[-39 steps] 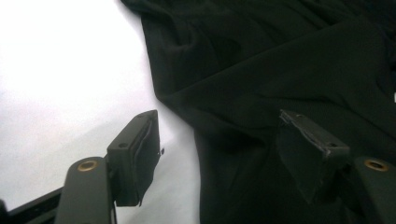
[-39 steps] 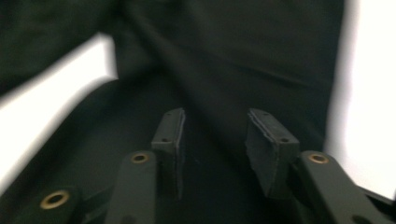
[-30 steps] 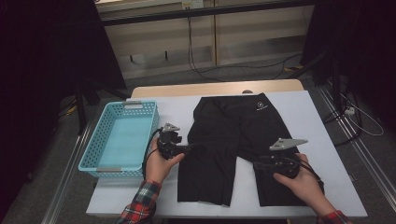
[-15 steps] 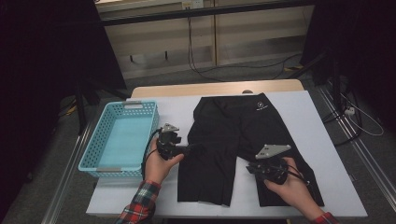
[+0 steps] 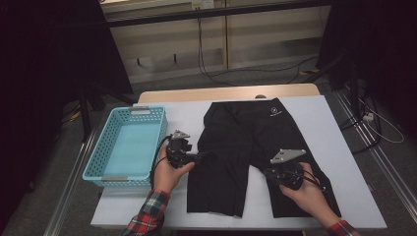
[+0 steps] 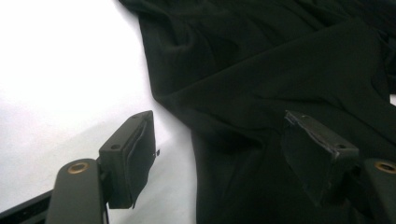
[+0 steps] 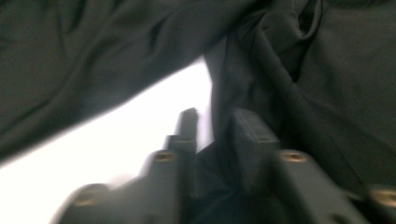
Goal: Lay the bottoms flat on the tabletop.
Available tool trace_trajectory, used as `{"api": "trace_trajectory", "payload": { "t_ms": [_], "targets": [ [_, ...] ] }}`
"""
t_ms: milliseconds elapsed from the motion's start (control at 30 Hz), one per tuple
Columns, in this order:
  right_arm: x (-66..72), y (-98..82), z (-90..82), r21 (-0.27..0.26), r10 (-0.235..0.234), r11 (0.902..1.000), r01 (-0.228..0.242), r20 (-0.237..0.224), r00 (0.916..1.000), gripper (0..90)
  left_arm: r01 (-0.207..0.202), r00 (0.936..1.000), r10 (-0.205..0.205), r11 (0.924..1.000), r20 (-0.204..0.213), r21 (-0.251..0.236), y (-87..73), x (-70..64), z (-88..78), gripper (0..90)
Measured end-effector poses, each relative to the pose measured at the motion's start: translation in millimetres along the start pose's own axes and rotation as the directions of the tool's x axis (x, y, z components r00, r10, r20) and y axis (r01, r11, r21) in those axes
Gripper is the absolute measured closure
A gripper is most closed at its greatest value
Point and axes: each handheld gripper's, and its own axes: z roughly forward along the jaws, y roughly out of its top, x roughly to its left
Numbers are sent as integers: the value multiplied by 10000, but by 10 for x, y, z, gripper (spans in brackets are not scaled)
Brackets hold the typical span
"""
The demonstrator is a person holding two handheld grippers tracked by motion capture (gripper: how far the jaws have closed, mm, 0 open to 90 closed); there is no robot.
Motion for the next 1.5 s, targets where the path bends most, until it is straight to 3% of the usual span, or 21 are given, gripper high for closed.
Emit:
{"api": "trace_trajectory", "payload": {
  "t_ms": [133,200,300,367,433,600,667,733,800,933,1000,1067,1100,1133,1167,1233,1300,1333,1433,1500],
  "targets": [
    [-36,10,-8,36,239,9997,-238,-256,9994,900,40,10000,-40,10000,54,13,-6,-6,-5,270],
    [2,4,-40,-27,423,9991,-427,-978,9943,900,3,10000,-3,10000,86,2,-10,-11,-23,268],
    [133,18,-71,57,-50,10000,58,-1377,9905,900,14,9998,-14,10000,185,-9,-20,-22,-47,266],
    [186,21,-77,-10,-240,9997,240,-1213,9923,850,92,9994,-92,10000,340,-11,-32,-31,-72,268],
    [196,23,-89,2,-166,9999,168,-1430,9896,803,64,9989,-60,10000,467,-76,-61,-54,-100,271],
    [178,83,-125,-439,-180,9989,144,-835,9963,683,-279,9973,275,9996,682,49,-127,-116,-163,294],
    [193,107,-97,-532,-331,9982,289,-794,9963,648,-687,9955,670,9974,663,236,-178,-154,-188,351],
    [209,122,-75,-483,-401,9981,373,-586,9975,643,-829,9940,806,9962,741,278,-202,-176,-205,392],
    [192,130,-70,-602,-314,9978,282,-517,9982,647,-891,9914,854,9955,995,334,-222,-199,-205,494],
    [192,131,-30,-491,-388,9981,362,-527,9979,661,-1100,9903,1045,9923,914,566,-249,-207,-159,517],
    [217,133,72,-233,-579,9981,568,-514,9970,684,-1200,9903,1122,9881,822,964,-273,-195,-107,581],
    [229,152,119,-147,-743,9972,738,-327,9967,692,-1002,9918,916,9902,891,976,-265,-178,-105,636],
    [222,163,135,-180,-822,9965,821,-7,9966,705,-907,9924,810,9902,922,1065,-261,-170,-109,664],
    [222,163,135,-180,-822,9965,821,-7,9966,705,-907,9924,810,9902,922,1065,-261,-170,-109,716],
    [179,182,165,-270,-633,9976,636,129,9979,716,-654,9924,528,9915,1113,1128,-264,-165,-98,774],
    [152,195,200,-214,-629,9978,628,-10,9980,728,-719,9908,561,9892,1235,1276,-258,-188,-89,864],
    [138,204,243,-198,-636,9978,634,-59,9980,797,-761,9902,590,9879,1263,1349,-252,-193,-86,889],
    [128,215,247,-170,-618,9980,617,-43,9981,858,-369,9901,166,9889,1397,1442,-239,-181,-91,897],
    [128,221,235,-109,-682,9976,679,-261,9973,892,-85,9869,-159,9886,1608,1500,-238,-165,-130,899],
    [149,210,182,-53,-679,9977,677,-599,9959,894,164,9858,-364,9924,1640,1217,-218,-113,-280,898]
  ]
}}
